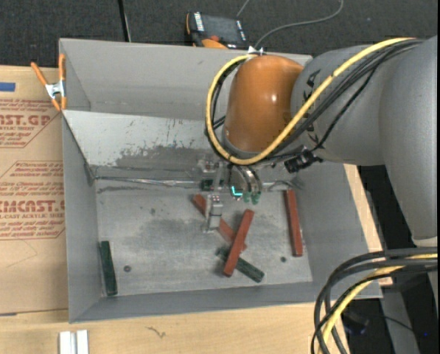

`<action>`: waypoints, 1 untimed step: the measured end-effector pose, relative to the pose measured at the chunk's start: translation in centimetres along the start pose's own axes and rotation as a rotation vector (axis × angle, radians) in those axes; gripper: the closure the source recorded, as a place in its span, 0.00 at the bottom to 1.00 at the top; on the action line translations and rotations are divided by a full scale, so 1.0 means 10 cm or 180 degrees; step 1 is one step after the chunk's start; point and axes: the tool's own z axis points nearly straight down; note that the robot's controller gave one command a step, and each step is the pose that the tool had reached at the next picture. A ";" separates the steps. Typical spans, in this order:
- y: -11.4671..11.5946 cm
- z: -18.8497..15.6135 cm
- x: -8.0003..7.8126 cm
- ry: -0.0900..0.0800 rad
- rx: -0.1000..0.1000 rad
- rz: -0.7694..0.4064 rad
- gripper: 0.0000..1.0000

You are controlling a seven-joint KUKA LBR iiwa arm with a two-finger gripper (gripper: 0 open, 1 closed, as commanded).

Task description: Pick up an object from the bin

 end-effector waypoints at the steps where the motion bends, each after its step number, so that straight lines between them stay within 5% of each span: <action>1: -0.67 0.85 0.47 0.0000 0.0006 -0.0126 0.00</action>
Offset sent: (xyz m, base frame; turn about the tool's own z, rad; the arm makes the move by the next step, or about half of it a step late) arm -0.0453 -0.0641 -0.0808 -0.0442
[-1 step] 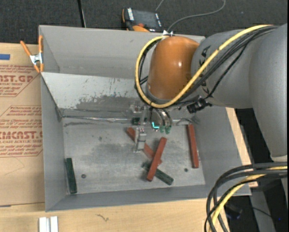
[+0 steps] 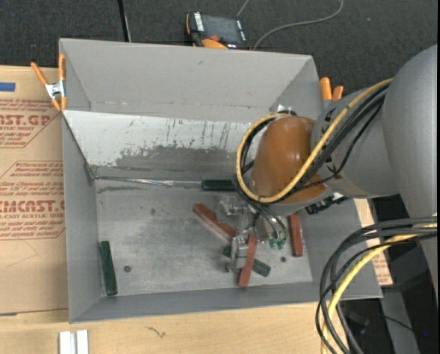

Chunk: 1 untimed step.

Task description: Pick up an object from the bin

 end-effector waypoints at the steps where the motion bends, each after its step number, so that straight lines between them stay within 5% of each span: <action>1: 0.03 -0.05 -0.04 -0.0030 -0.0006 -0.0014 1.00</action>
Offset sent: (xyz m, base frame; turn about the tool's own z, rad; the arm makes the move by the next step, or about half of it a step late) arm 0.0000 0.0000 0.0000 0.0000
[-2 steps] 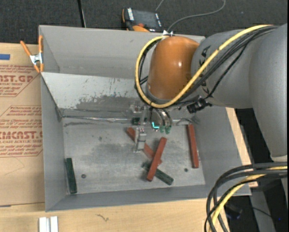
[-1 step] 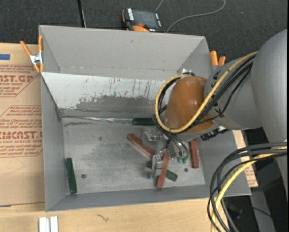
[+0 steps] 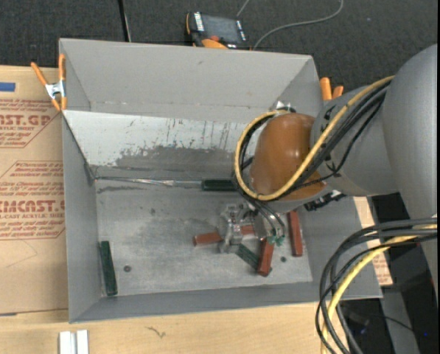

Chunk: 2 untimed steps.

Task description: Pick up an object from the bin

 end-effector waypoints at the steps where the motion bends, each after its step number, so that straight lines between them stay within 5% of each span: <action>1: 0.14 -1.48 -0.27 -0.0018 0.0005 -0.1166 1.00; 2: 0.00 -1.69 -0.16 -0.0003 0.0003 -0.1646 1.00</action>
Offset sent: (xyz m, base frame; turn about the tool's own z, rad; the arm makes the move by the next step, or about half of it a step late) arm 0.0236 0.0132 0.1452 -0.3645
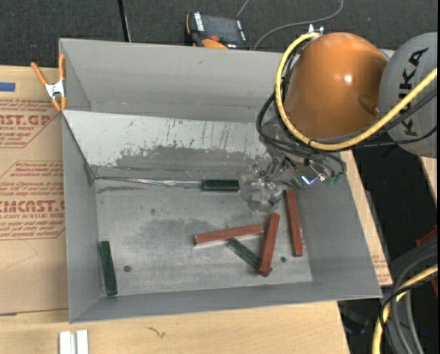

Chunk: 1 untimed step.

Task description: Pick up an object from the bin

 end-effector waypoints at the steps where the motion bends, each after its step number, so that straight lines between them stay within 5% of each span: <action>1: 0.00 0.01 0.00 0.0002 -0.0006 0.0000 0.00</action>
Offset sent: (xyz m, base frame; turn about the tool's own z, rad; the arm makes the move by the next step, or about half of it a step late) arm 0.0000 0.0000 0.0000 0.0000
